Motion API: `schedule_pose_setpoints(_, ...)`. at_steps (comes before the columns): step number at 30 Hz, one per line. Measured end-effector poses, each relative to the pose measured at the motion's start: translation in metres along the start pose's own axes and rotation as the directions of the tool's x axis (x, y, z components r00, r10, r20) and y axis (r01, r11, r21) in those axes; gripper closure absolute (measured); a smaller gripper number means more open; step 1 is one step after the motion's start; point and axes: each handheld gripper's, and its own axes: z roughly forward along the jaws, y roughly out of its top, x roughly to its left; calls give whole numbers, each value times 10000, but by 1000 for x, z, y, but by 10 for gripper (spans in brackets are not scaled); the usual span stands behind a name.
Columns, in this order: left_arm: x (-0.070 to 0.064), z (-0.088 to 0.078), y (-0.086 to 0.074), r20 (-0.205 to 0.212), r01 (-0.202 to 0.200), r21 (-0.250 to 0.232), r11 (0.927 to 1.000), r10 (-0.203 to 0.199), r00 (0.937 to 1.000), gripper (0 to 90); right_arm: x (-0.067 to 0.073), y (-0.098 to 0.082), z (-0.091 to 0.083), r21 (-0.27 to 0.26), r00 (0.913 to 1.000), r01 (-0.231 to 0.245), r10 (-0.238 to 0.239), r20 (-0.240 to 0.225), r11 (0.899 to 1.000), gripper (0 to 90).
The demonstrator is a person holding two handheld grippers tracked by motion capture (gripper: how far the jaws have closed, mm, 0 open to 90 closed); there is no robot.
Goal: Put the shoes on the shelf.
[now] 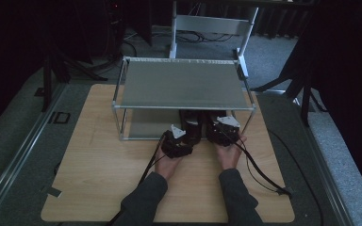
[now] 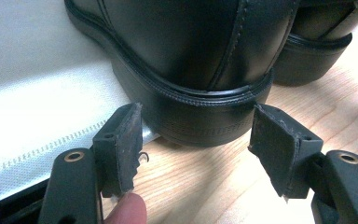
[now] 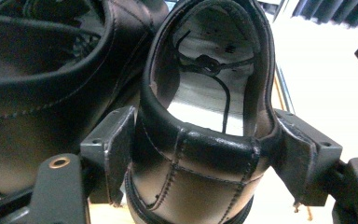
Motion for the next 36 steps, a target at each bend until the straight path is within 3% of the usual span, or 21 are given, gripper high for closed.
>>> schedule_pose_setpoints(1, 0, 0, 1, 16, 80, -51, 10000, -80, 10000, 354, 1, -1, -1, -85, 9992, 350, -348, 204, 9994, 273)
schedule_pose_setpoints(6, 0, 0, 1, 43, 284, -12, 9996, -284, 9996, 357, 7, -3, -3, -274, 9920, 930, -902, 879, 9953, 281)
schedule_pose_setpoints(8, -1, 1, 2, 72, 408, -4, 9992, -408, 9991, 367, 7, -4, -2, -251, 9939, 631, -605, 925, 9977, 288)
schedule_pose_setpoints(9, -1, 1, 2, 174, 489, -25, 9988, -489, 9987, 391, 5, -3, -1, -157, 9967, 203, -190, 794, 9997, 296)
schedule_pose_setpoints(12, -6, 4, 4, 182, 414, -76, 9991, -413, 9990, 399, 2, -2, -3, -191, 9993, 44, -37, 378, 9998, 305)
schedule_pose_setpoints(13, -8, 6, 5, 230, 405, -105, 9991, -402, 9989, 433, -4, -1, -5, -258, 9977, -555, 544, -394, 9981, 308)
schedule_pose_setpoints(16, -15, 9, 11, 116, 202, -162, 9997, -200, 9997, 438, -5, -2, -5, -333, 9966, -637, 619, -543, 9974, 308)
schedule_pose_setpoints(19, -14, 10, 13, 114, 194, -209, 9996, -192, 9998, 428, -6, -1, -4, -328, 9959, -720, 700, -579, 9969, 308)
schedule_pose_setpoints(27, -4, 12, 13, 606, -278, -413, 9988, 303, 9977, 404, -12, 0, -3, -350, 9912, -830, 788, -1064, 9959, 290)
schedule_pose_setpoints(31, 0, 6, 10, 769, -238, -237, 9994, 256, 9967, 380, -17, -3, -5, -458, 9847, -1324, 1261, -1205, 9901, 265)
schedule_pose_setpoints(33, 3, -1, 8, 719, -213, -176, 9996, 225, 9972, 363, -22, -6, -17, -735, 9761, -1690, 1566, -1504, 9829, 242)
schedule_pose_setpoints(34, 6, -5, 7, 639, -211, -110, 9997, 217, 9977, 363, -22, -6, -17, -735, 9761, -1690, 1566, -1504, 9829, 242)
schedule_pose_setpoints(36, 12, -14, 4, 495, -55, 14, 10000, 55, 9988, 360, -27, -9, -37, -1170, 9773, -1505, 1299, -1675, 9817, 227)
